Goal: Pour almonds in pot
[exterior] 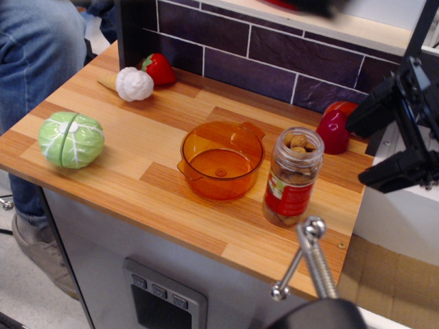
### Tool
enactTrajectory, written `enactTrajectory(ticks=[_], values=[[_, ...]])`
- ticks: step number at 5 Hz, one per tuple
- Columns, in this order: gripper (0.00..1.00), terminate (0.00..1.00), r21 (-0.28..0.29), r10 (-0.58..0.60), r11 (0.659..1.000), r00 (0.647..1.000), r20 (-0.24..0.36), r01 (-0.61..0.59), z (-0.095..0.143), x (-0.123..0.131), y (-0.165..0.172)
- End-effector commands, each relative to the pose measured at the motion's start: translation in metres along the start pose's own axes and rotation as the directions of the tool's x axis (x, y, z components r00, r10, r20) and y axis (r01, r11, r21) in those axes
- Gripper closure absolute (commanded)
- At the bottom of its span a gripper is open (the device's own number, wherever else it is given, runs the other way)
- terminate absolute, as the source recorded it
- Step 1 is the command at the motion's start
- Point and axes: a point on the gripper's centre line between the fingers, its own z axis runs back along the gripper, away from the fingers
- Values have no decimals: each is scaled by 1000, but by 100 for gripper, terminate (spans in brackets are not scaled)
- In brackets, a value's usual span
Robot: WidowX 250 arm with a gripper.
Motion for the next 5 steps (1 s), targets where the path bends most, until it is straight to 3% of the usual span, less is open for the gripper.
enactTrajectory(ticks=[1, 3, 5], values=[[0, 0, 21, -109, 994, 988, -109, 112, -9, 10, 1], [0, 0, 12, -138, 989, 962, -234, 144, -39, 10, 24], [0, 0, -27, -168, 986, 948, -270, 167, -60, -3, 24]])
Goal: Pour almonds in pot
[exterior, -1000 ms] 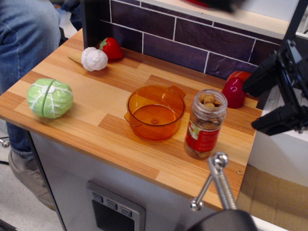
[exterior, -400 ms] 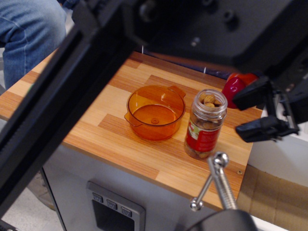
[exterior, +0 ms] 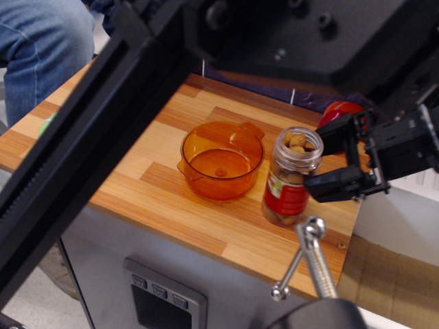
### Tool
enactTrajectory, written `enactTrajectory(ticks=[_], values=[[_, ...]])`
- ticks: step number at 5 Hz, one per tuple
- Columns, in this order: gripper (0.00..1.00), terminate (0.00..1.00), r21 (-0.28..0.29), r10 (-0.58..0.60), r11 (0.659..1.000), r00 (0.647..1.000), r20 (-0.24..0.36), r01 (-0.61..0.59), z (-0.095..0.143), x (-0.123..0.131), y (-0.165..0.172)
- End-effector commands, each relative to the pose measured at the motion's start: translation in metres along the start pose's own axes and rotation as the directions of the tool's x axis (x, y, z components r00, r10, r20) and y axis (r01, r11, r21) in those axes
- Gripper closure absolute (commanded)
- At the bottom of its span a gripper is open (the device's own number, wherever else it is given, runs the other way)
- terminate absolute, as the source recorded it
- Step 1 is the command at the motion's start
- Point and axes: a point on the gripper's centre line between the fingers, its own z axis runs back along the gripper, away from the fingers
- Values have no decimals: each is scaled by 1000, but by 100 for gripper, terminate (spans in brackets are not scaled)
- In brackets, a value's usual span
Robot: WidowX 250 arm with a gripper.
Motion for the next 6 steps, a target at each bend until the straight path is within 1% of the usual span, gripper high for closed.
enactTrajectory(ticks=[1, 2, 3, 4, 5, 6], values=[[0, 0, 16, -8, 1000, 1000, 17, 8, -13, -15, -10], [0, 0, 69, 67, 995, 998, -14, -66, -27, -18, -11], [100, 0, 54, 40, 998, 999, 28, -41, -29, -22, -12], [100, 0, -39, 7, 999, 991, 131, -2, -16, -29, -13], [100, 0, -170, -140, 965, 941, 307, 199, 8, -43, -18], [100, 0, -271, -134, 912, 847, 515, 309, 12, -48, -17]])
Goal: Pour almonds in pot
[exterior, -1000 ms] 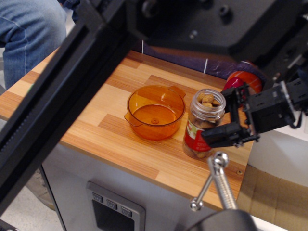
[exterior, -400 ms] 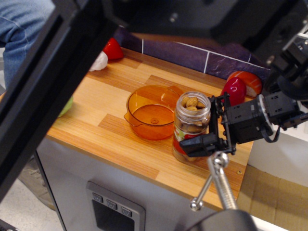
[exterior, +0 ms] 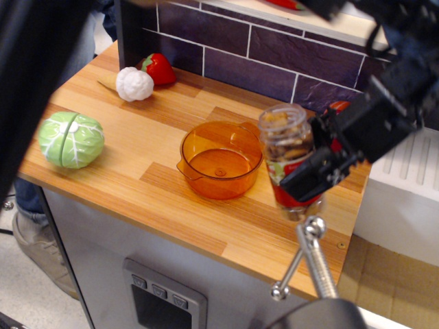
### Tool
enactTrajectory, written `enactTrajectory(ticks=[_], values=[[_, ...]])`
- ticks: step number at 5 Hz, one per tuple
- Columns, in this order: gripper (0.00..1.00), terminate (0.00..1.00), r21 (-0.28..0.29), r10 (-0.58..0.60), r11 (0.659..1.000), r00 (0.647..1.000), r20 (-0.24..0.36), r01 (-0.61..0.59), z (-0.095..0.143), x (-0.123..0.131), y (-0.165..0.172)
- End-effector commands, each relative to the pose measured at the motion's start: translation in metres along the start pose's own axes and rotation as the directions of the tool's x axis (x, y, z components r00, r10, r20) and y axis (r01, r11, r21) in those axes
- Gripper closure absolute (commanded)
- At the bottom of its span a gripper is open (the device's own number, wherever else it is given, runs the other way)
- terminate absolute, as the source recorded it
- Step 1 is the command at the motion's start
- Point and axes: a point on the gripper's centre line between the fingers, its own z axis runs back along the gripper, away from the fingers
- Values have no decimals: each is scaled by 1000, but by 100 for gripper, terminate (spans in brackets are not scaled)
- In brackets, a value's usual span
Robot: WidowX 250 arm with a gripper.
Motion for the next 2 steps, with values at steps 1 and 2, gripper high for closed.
enactTrajectory(ticks=[1, 2], values=[[100, 0, -167, 4, 983, 886, 463, 83, 25, -25, -4], [100, 0, -196, -20, 968, 828, 560, 156, 29, -26, 4]])
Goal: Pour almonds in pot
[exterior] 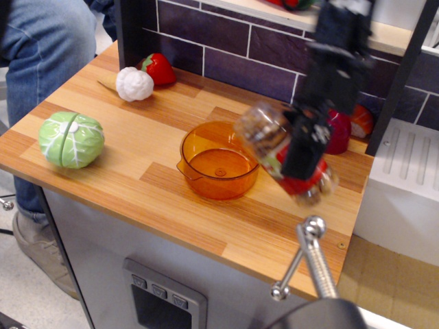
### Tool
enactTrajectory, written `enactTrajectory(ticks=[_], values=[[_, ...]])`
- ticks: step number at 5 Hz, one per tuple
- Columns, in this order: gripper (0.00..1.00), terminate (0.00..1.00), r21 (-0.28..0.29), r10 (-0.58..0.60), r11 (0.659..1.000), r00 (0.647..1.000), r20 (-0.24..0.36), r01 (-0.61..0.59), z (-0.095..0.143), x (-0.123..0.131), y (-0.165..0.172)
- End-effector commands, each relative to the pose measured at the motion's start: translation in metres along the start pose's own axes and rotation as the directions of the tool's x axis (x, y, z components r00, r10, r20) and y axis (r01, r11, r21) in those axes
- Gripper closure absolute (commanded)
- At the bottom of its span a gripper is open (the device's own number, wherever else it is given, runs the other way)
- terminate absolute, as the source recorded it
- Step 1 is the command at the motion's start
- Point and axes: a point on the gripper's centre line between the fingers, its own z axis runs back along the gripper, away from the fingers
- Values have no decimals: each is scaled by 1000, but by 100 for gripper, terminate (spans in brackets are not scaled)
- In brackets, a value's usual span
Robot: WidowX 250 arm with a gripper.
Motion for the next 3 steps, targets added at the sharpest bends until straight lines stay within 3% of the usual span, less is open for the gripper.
enactTrajectory(ticks=[1, 3], values=[[100, 0, -17, -173, 984, 971, 167, 178, 36, -3, -10], [100, 0, -47, -238, 961, 906, 349, 271, 44, -13, 2]])
